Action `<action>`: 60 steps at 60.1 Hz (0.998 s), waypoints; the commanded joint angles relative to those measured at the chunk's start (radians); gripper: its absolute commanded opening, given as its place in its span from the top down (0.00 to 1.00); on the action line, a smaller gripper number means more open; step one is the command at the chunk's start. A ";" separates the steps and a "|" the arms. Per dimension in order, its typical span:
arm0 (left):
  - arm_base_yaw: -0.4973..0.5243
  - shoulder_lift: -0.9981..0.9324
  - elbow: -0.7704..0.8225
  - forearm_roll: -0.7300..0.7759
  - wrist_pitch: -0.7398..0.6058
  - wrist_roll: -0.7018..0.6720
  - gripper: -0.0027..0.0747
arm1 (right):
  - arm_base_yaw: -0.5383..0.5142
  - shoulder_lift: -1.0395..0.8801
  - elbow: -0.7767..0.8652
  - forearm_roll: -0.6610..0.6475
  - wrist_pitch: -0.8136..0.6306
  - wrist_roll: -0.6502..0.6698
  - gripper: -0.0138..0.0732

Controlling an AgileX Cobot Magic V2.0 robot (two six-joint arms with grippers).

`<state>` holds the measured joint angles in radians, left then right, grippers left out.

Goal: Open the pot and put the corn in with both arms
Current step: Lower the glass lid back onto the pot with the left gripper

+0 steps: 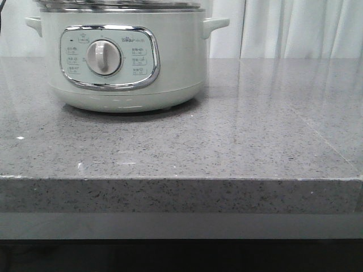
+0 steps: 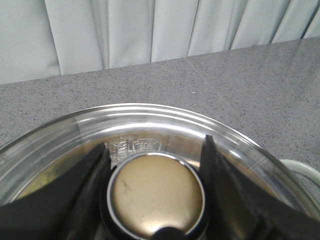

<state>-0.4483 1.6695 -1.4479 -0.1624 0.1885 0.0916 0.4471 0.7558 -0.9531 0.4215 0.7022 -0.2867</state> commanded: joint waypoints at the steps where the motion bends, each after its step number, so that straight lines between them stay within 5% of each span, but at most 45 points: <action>1: -0.012 -0.053 -0.048 -0.018 -0.104 -0.001 0.68 | -0.004 -0.004 -0.024 0.011 -0.067 -0.005 0.22; 60: -0.021 -0.021 -0.048 -0.049 -0.104 -0.001 0.68 | -0.004 -0.004 -0.024 0.011 -0.067 -0.005 0.22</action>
<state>-0.4589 1.6899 -1.4565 -0.1962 0.1821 0.0994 0.4471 0.7558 -0.9531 0.4215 0.7022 -0.2866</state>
